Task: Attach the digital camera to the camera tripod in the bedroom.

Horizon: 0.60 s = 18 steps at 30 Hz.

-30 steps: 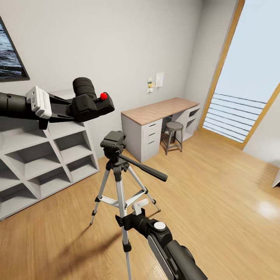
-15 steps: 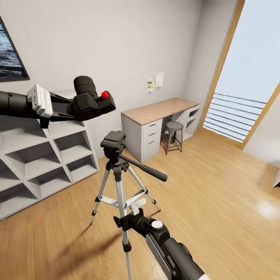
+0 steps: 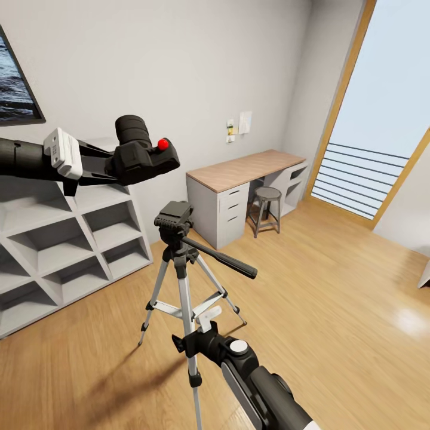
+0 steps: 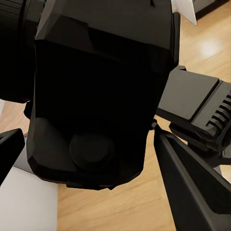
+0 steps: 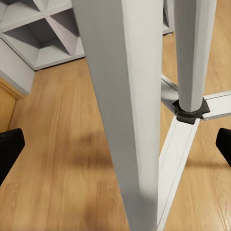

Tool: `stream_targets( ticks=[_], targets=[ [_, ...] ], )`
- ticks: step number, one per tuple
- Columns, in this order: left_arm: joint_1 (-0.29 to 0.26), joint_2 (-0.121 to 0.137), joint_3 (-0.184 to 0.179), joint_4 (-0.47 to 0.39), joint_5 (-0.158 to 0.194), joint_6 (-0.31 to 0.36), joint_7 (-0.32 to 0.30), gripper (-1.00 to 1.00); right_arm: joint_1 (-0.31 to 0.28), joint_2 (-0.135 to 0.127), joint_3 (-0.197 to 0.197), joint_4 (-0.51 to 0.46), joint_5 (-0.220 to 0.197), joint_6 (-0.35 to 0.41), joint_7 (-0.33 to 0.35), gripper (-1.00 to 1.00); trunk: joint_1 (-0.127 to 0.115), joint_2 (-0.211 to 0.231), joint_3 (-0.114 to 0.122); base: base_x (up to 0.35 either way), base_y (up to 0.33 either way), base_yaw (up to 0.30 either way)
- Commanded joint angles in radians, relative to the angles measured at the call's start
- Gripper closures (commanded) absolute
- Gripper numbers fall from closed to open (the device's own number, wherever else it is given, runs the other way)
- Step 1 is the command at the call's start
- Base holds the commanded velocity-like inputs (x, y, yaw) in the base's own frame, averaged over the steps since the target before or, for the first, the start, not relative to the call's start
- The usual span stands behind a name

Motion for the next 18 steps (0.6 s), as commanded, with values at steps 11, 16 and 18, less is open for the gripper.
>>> stream_targets(
  ticks=[11, 16, 18],
  targets=[
    [-0.003, 0.001, -0.003, 0.0, 0.008, 0.008, 0.0, 1.0, -0.001, 0.0, 0.003, -0.001, -0.004, 0.0, 0.0, -1.0, 0.001, -0.002, -0.002, 0.0, 0.0, 0.0],
    [-0.003, 0.001, -0.003, 0.0, 0.008, 0.007, 0.0, 1.0, -0.001, 0.0, 0.003, -0.001, -0.005, -0.019, -0.001, 1.0, 0.001, -0.002, -0.002, 0.0, 0.0, 0.0],
    [-0.003, 0.001, -0.003, 0.0, 0.008, 0.007, 0.0, 1.0, -0.001, 0.0, 0.003, 0.0, -0.005, -0.025, -0.001, 1.0, 0.001, -0.002, -0.002, 0.0, 0.0, 0.0]
  ],
)
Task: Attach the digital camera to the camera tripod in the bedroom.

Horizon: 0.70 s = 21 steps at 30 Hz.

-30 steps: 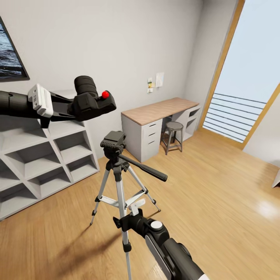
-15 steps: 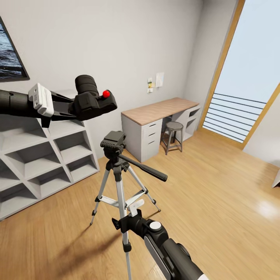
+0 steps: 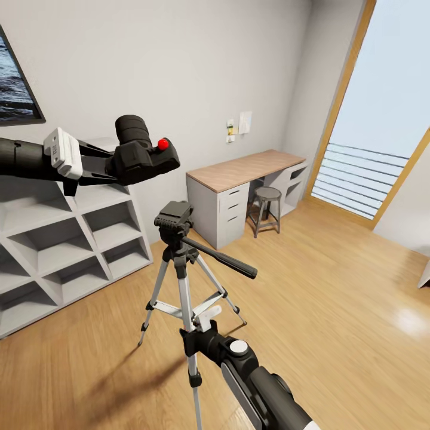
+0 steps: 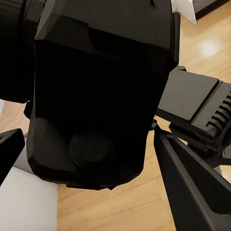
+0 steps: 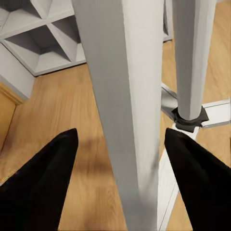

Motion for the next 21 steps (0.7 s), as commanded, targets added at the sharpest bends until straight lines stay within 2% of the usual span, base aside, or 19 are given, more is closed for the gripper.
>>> stream_targets(
  ticks=[1, 21],
  targets=[
    [-0.002, 0.001, -0.003, 0.0, 0.008, 0.007, 0.0, 1.0, -0.001, 0.0, 0.0, -0.001, -0.007, 0.004, 0.001, 1.0, 0.001, -0.002, -0.002, 0.0, 0.0, 0.0],
    [-0.002, 0.004, -0.004, 0.0, 0.008, 0.003, -0.019, 1.0, 0.0, 0.0, 0.0, 0.0, -0.006, -0.002, 0.001, 1.0, 0.001, -0.002, -0.002, 0.0, 0.0, 0.0]
  ],
)
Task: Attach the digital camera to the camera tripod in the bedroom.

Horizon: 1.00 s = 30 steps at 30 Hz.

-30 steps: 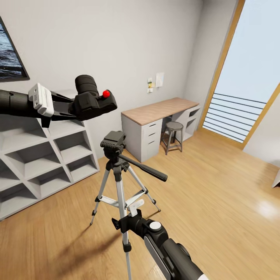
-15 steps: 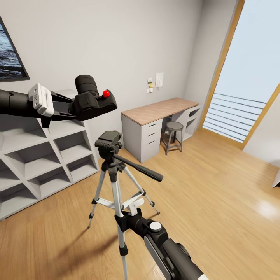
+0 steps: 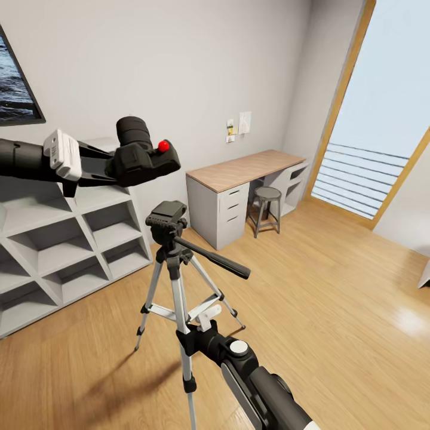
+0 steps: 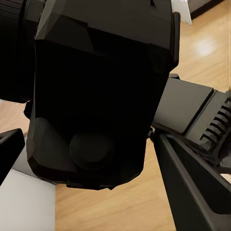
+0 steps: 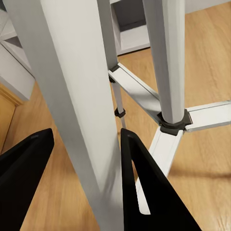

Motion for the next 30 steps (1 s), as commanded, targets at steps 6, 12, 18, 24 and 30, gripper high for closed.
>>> stream_targets(
  ticks=[6, 12, 18, 24, 30],
  targets=[
    [-0.024, 0.001, -0.001, 0.006, -0.004, -0.085, -0.084, 1.0, -0.001, 0.0, 0.0, -0.001, -0.006, 0.005, 0.0, 1.0, 0.001, -0.002, -0.002, 0.0, 0.0, 0.0],
    [-0.079, -0.032, -0.006, 0.138, -0.008, -0.252, -0.22, 1.0, 0.0, 0.0, 0.001, -0.001, -0.004, 0.002, 0.0, 1.0, 0.001, -0.002, -0.002, 0.0, 0.0, 0.0],
    [-0.124, -0.117, -0.052, 0.348, -0.029, -0.403, -0.327, 1.0, 0.0, 0.0, 0.001, -0.001, -0.003, 0.001, 0.0, 1.0, 0.001, -0.002, -0.002, 0.0, 0.0, 0.0],
    [-0.192, -0.162, -0.179, 0.478, -0.05, -0.48, -0.355, 1.0, 0.0, 0.0, 0.001, -0.001, -0.003, 0.0, 0.0, 1.0, 0.001, -0.002, -0.002, 0.0, 0.0, 0.0],
    [-0.224, -0.195, -0.248, 0.547, -0.119, -0.52, -0.36, 1.0, 0.0, 0.0, 0.002, -0.001, -0.001, 0.0, 0.0, 1.0, 0.001, -0.002, -0.002, 0.0, 0.0, 0.0]
  ],
)
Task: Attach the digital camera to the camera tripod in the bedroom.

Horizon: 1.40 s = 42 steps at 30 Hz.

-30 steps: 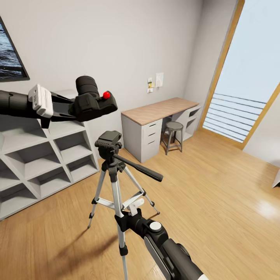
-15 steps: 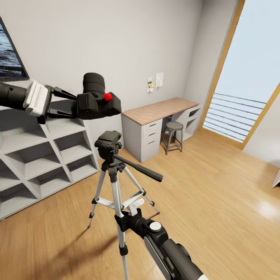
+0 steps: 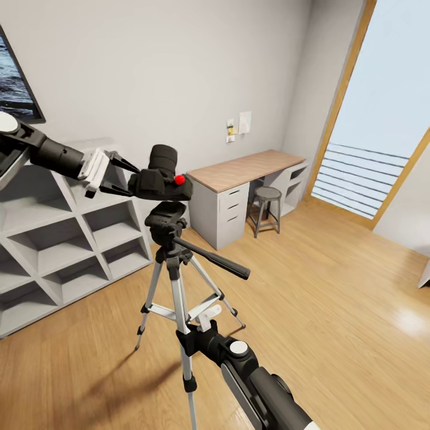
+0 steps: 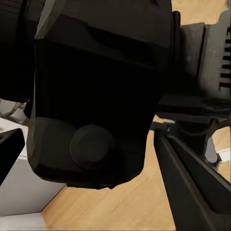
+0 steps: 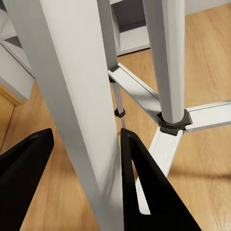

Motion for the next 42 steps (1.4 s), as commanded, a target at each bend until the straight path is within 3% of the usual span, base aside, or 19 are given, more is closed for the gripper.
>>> stream_targets(
  ticks=[1, 9, 14, 23, 32, 35, 37, 38, 42],
  targets=[
    [-0.005, -0.001, -0.008, 0.004, -0.008, 0.009, -0.003, 1.0, -0.001, 0.0, 0.0, -0.001, -0.008, 0.006, 0.001, 1.0, 0.001, -0.002, -0.002, 0.0, 0.0, 0.0],
    [-0.05, -0.009, -0.05, 0.015, -0.068, 0.022, 0.01, 1.0, -0.001, 0.0, 0.0, -0.001, -0.007, 0.007, 0.001, 1.0, 0.001, -0.002, -0.002, 0.0, 0.0, 0.0],
    [-0.056, -0.008, -0.081, 0.006, -0.075, 0.037, 0.042, 1.0, -0.001, 0.0, 0.0, -0.001, -0.007, 0.008, 0.001, 1.0, 0.001, -0.002, -0.002, 0.0, 0.0, 0.0],
    [-0.071, -0.009, -0.087, 0.02, -0.056, 0.04, 0.046, 1.0, -0.001, 0.0, 0.001, -0.001, -0.007, 0.006, 0.001, 1.0, 0.001, -0.002, -0.002, 0.0, 0.0, 0.0],
    [-0.096, -0.001, -0.092, 0.044, 0.029, 0.028, 0.011, 1.0, -0.001, 0.0, 0.002, -0.001, -0.006, 0.004, 0.001, 1.0, 0.001, -0.002, -0.002, 0.0, 0.0, 0.0],
    [-0.118, 0.001, -0.11, 0.044, 0.066, 0.023, 0.002, 1.0, -0.001, 0.0, 0.001, -0.001, -0.006, 0.004, 0.001, 1.0, 0.001, -0.002, -0.002, 0.0, 0.0, 0.0],
    [-0.139, 0.001, -0.14, 0.045, 0.101, 0.021, -0.002, 1.0, -0.001, 0.0, 0.002, -0.001, -0.005, 0.004, 0.001, 1.0, 0.001, -0.002, -0.002, 0.0, 0.0, 0.0],
    [-0.17, 0.002, -0.182, 0.047, 0.144, 0.02, -0.004, 1.0, -0.001, 0.0, 0.002, -0.001, -0.006, 0.004, 0.001, 1.0, 0.001, -0.002, -0.002, 0.0, 0.0, 0.0],
    [-0.238, 0.004, -0.3, 0.056, 0.242, 0.018, -0.007, 1.0, -0.001, 0.0, 0.001, -0.001, -0.006, 0.003, 0.001, 1.0, 0.001, -0.002, -0.002, 0.0, 0.0, 0.0]
  ],
)
